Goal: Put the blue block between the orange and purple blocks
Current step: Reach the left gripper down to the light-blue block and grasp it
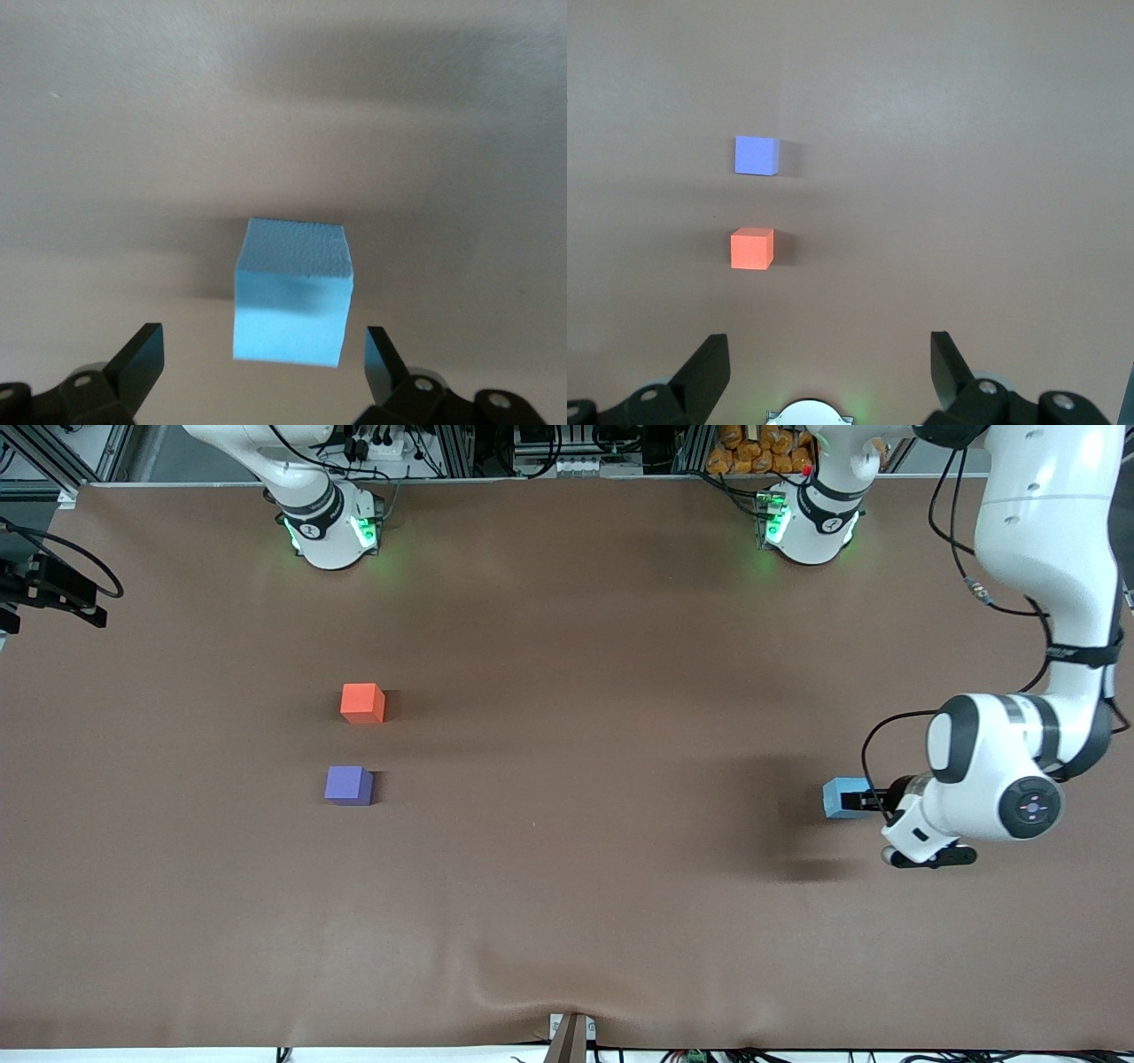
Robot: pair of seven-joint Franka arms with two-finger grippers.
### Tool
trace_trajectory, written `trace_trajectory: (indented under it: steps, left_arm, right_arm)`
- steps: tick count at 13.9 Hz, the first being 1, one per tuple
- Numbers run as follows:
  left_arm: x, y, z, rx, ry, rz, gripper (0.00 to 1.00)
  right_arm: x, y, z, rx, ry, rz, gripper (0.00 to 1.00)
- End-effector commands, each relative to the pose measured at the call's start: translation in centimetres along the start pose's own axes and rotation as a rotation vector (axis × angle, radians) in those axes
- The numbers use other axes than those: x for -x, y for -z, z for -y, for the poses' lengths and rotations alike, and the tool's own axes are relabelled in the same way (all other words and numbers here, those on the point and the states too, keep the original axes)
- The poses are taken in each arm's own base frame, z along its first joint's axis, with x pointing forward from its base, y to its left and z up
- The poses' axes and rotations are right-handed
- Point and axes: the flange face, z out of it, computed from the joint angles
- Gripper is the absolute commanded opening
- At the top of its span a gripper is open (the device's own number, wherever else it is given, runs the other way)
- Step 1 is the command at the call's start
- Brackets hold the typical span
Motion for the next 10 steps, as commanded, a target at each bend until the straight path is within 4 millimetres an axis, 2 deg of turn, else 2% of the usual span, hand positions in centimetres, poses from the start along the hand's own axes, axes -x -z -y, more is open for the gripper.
trace_trajectory:
  steps: [1, 4, 6, 7, 8, 10]
  left_arm:
    - [0.1, -1.9, -0.5, -0.009, 0.01, 0.017, 1.0]
    - [-0.1, -4.0, -0.9, -0.01, 0.005, 0.039, 1.0]
    - [0.1, -4.6, -1.4, -0.023, -0.011, 0.048, 1.0]
    - [0.1, -4.6, -1.4, -0.023, -0.011, 0.048, 0.64]
    - [0.0, -4.4, -1.2, -0.023, -0.011, 0.043, 0.41]
    - [-0.2, -3.5, -1.3, -0.024, -0.019, 0.024, 0.2]
  right_arm:
    - [0.1, 0.2, -0.1, 0.008, -0.003, 0.003, 1.0]
    - [0.1, 0.2, -0.1, 0.008, -0.003, 0.003, 1.0]
    - [0.1, 0.2, -0.1, 0.006, -0.003, 0.003, 1.0]
    - [0.0, 0.1, -0.2, 0.002, -0.004, 0.004, 1.0]
    - [0.1, 0.2, -0.2, 0.002, -0.004, 0.003, 1.0]
    - [0.1, 0.2, -0.1, 0.0, -0.002, 0.002, 1.0]
